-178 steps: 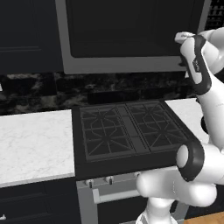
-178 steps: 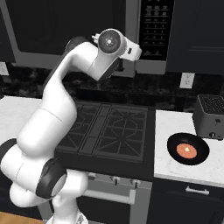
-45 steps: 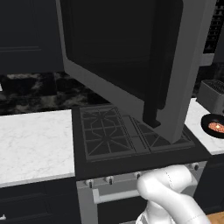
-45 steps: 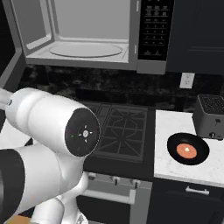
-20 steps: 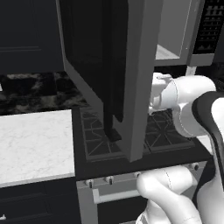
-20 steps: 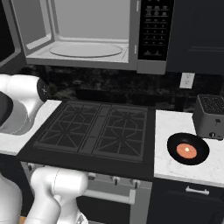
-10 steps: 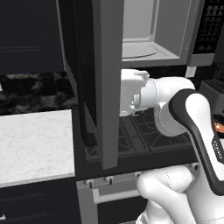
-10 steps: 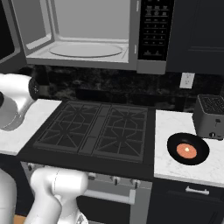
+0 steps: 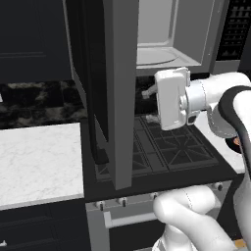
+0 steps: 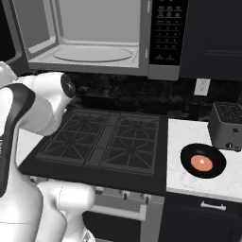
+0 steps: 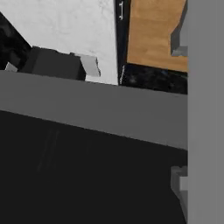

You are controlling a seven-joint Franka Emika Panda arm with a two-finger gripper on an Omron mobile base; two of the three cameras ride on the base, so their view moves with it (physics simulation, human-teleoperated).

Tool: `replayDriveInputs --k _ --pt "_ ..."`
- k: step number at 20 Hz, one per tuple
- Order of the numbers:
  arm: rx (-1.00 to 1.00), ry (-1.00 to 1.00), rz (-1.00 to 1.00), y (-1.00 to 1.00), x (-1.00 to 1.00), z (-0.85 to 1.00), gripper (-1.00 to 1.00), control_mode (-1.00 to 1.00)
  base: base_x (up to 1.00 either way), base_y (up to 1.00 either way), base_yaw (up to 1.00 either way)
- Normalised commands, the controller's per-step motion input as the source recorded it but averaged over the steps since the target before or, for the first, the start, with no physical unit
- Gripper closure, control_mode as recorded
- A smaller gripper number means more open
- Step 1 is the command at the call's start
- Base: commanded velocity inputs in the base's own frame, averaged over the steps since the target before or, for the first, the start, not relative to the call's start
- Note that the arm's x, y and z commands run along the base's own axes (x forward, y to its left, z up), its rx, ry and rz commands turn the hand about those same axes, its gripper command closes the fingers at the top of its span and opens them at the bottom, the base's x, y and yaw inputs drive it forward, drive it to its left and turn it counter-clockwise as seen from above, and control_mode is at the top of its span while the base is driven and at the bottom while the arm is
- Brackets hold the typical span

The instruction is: Open the microwave, place the bowl with waffle inside the microwave, then close the microwave door and turn it on.

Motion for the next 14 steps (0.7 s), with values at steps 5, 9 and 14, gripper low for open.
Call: replayDriveInputs --k 5,9,14 --pt "-0.43 0.16 -0.09 -1.0 0.65 -0.36 -1.0 -1.0 0.0 0.0 0.0" --pt "-0.3 0.0 0.0 -1.0 0.61 -0.62 -1.0 -1.0 0.0 0.0 0.0" --pt "-0.34 0.0 0.0 -1.0 0.41 -0.77 -1.0 -1.0 0.0 0.0 0.0"
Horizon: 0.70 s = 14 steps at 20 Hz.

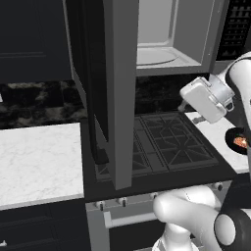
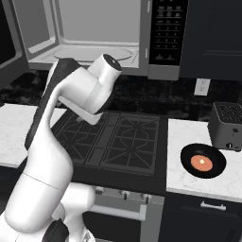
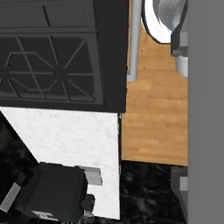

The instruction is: Open the microwave, place the bowl with waffle inside the microwave, then close the microwave door and turn it on.

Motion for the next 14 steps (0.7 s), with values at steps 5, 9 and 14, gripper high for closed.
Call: replayDriveInputs --k 5,9,14 --pt "-0.35 0.01 0.01 -1.0 0.26 -0.79 -1.0 -1.0 0.0 0.0 0.0" --pt "-0.33 0.0 0.03 -1.0 0.25 -0.71 -1.0 -1.0 0.0 0.0 0.0" --pt "-0.32 -0.03 0.07 -1.0 0.07 -0.58 -1.0 -1.0 0.0 0.0 0.0"
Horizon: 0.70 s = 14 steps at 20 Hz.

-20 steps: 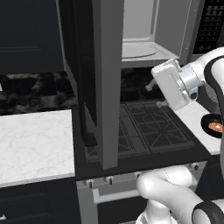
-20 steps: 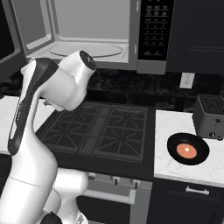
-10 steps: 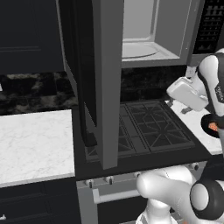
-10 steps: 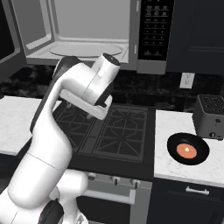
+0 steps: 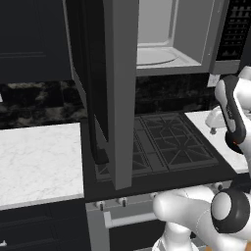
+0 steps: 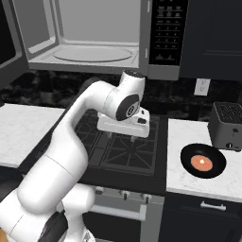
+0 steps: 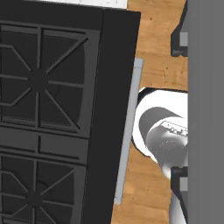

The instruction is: Open the microwave, place the bowl with waffle inside the microwave, then close the microwave door and turn it on.

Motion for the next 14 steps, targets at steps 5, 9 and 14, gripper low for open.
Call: replayDriveInputs --k 5,9,14 --pt "-0.18 0.0 0.01 -0.58 0.0 -0.23 -1.0 -1.0 0.0 0.0 0.0" --pt "-0.01 0.1 -0.02 0.0 0.1 0.0 -1.0 -1.0 0.0 0.0 0.0" --pt "0.0 0.06 -0.03 -0.05 0.3 -0.03 -1.0 -1.0 0.0 0.0 0.0"
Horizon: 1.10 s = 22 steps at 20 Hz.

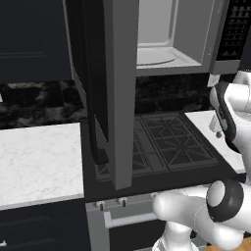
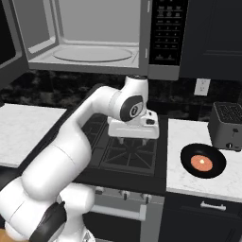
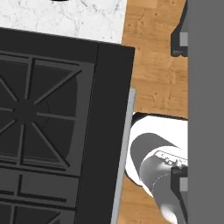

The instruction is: Open the microwave, place the bowl with waffle inside the microwave, then close the microwave door and turn it on.

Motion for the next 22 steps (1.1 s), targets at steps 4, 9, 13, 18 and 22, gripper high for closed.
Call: replayDriveInputs --k 4,9,13,18,22 --pt "-0.01 0.05 -0.04 -0.31 0.56 -0.18 -1.0 -1.0 0.0 0.0 0.0" --pt "-0.01 0.1 -0.08 -0.53 0.68 -0.2 -1.0 -1.0 0.0 0.0 0.0" --pt "-0.02 0.05 -0.1 -0.6 0.51 -0.28 -1.0 -1.0 0.0 0.0 0.0" --pt "0.0 0.03 -0.11 -0.62 0.4 -0.31 -1.0 -1.0 0.0 0.0 0.0" --pt "0.0 0.02 -0.1 -0.48 0.35 -0.34 -1.0 -1.0 0.0 0.0 0.0"
